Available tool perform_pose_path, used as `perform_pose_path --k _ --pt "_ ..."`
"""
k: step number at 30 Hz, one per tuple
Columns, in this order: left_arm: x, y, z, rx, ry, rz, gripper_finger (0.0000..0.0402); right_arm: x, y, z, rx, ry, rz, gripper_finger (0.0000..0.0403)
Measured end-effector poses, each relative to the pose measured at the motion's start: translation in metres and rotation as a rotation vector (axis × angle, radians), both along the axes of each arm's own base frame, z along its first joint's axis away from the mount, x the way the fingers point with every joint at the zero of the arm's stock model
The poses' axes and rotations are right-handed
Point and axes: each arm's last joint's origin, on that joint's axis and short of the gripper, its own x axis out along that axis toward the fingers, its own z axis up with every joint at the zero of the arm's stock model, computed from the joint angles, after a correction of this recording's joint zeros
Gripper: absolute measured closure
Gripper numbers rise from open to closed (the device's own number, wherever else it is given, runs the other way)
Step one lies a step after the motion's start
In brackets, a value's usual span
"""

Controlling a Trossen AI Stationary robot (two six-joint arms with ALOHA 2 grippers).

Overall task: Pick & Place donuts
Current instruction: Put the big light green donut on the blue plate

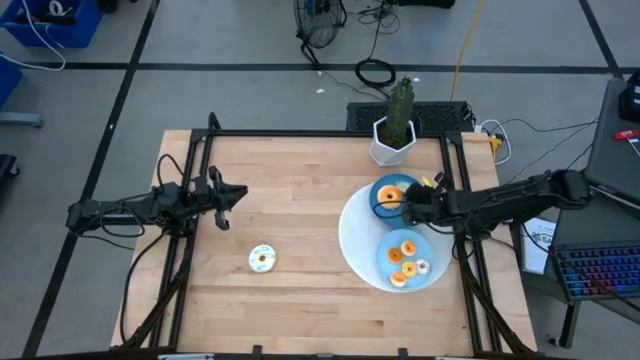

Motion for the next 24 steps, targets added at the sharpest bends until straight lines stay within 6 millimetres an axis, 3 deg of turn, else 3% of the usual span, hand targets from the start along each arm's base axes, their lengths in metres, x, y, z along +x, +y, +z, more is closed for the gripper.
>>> perform_pose_path --k 13,24 --pt "0.0 0.0 0.0 0.0 0.0 0.0 0.0355 -0.003 -0.009 -0.001 0.027 -0.02 -0.092 0.037" --pt "0.0 0.0 0.0 0.0 0.0 0.0 0.0355 -0.011 -0.008 -0.014 0.07 -0.075 -0.179 0.0258"
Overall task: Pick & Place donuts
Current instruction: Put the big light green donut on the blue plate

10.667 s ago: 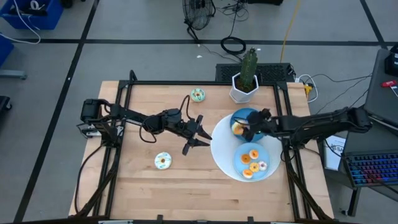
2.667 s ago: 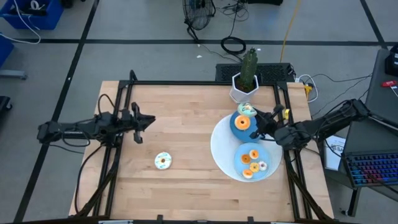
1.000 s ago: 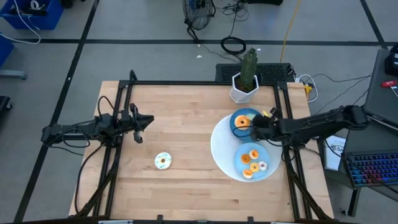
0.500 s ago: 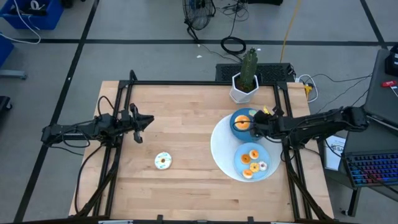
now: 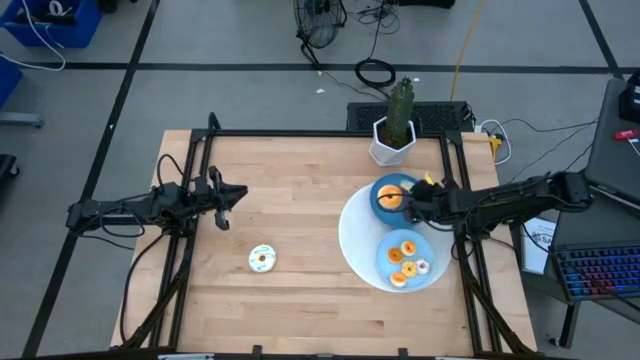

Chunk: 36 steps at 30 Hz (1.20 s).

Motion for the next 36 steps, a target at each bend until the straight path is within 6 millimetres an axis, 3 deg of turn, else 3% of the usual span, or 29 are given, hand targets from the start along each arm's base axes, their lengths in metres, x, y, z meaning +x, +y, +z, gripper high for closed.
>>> perform_pose_path --k 6,12,23,36 --pt "0.0 0.0 0.0 0.0 0.0 0.0 0.0355 -0.005 0.0 -0.006 0.012 -0.049 -0.076 0.0204" --pt "0.0 0.0 0.0 0.0 0.0 0.0 0.0355 -0.003 0.003 -0.008 0.141 -0.074 -0.069 0.0176" --pt "0.0 0.0 0.0 0.0 0.0 0.0 0.0355 -0.003 0.008 -0.006 0.321 -0.125 -0.061 0.0185" --pt "0.0 0.0 0.0 0.0 0.0 0.0 0.0355 -0.008 0.007 0.019 0.275 -0.358 -0.003 0.0186"
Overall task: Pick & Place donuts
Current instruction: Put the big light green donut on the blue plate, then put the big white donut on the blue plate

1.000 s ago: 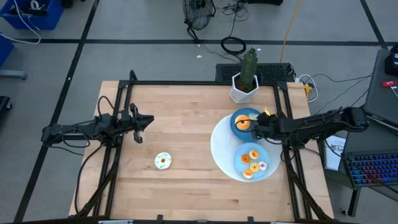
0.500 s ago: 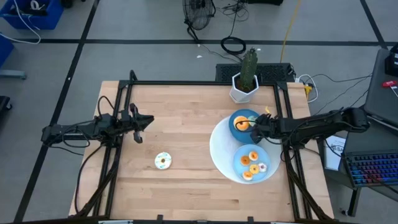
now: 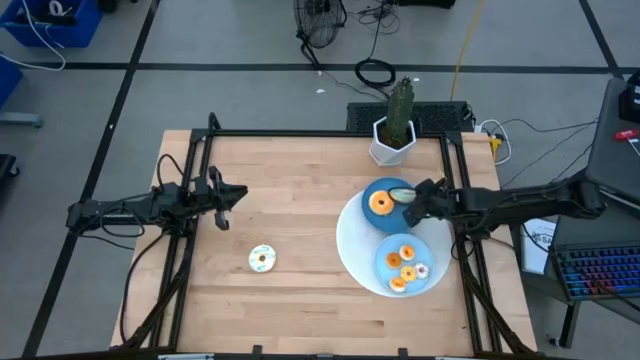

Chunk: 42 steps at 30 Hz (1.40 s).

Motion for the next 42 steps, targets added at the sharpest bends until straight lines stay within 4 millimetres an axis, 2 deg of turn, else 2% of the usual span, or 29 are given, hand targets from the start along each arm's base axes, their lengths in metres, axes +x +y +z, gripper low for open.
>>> perform_pose_path --k 7,15,21,28,31,35,40,42 --pt "0.0 0.0 0.0 0.0 0.0 0.0 0.0355 -0.004 -0.002 0.008 -0.094 -0.053 -0.031 0.0187" --pt "0.0 0.0 0.0 0.0 0.0 0.0 0.0355 -0.007 -0.002 0.013 -0.085 -0.103 -0.027 0.0186" --pt "0.0 0.0 0.0 0.0 0.0 0.0 0.0355 0.0 0.001 0.021 -0.013 -0.218 0.103 0.0189" --pt "0.0 0.0 0.0 0.0 0.0 0.0 0.0355 0.016 0.003 0.038 -0.081 -0.399 0.259 0.019" --pt "0.0 0.0 0.0 0.0 0.0 0.0 0.0355 0.023 0.004 0.038 -0.135 -0.484 0.308 0.019" --pt "0.0 0.0 0.0 0.0 0.0 0.0 0.0355 0.028 0.009 0.027 -0.207 -0.65 0.401 0.0191" --pt "0.0 0.0 0.0 0.0 0.0 0.0 0.0355 0.019 0.013 0.008 -0.268 -0.955 0.494 0.0188" --pt "0.0 0.0 0.0 0.0 -0.001 0.0 0.0355 0.018 0.014 0.019 -0.296 -1.104 0.487 0.0188"
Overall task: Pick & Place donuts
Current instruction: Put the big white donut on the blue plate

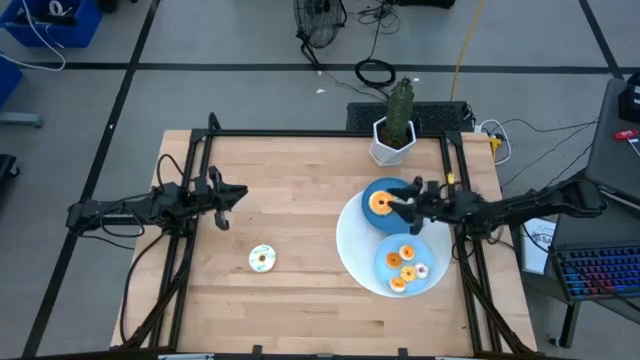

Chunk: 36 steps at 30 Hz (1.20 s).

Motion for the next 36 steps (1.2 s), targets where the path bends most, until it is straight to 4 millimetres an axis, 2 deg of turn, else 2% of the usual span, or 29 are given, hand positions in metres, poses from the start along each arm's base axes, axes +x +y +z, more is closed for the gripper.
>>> perform_pose_path --k 2,5,8,14,17,24,36 --pt "0.0 0.0 0.0 0.0 0.001 0.0 0.0355 -0.001 0.001 0.003 0.011 -0.028 0.017 0.0188" --pt "0.0 0.0 0.0 0.0 -0.001 0.001 0.0355 0.002 0.004 -0.004 -0.003 0.044 0.089 0.0187" --pt "0.0 0.0 0.0 0.0 0.0 0.0 0.0355 0.002 0.007 -0.001 -0.022 0.011 0.177 0.0187" --pt "0.0 0.0 0.0 0.0 -0.001 0.001 0.0355 0.002 0.014 -0.005 -0.205 0.05 0.392 0.019" --pt "0.0 0.0 0.0 0.0 -0.001 0.0 0.0355 0.001 0.015 -0.006 -0.237 0.056 0.447 0.019" --pt "0.0 0.0 0.0 0.0 0.0 0.0 0.0355 -0.009 0.012 0.003 -0.285 0.007 0.427 0.019" --pt "0.0 0.0 0.0 0.0 0.0 0.0 0.0355 -0.035 0.003 0.0 -0.286 0.089 0.304 0.019"
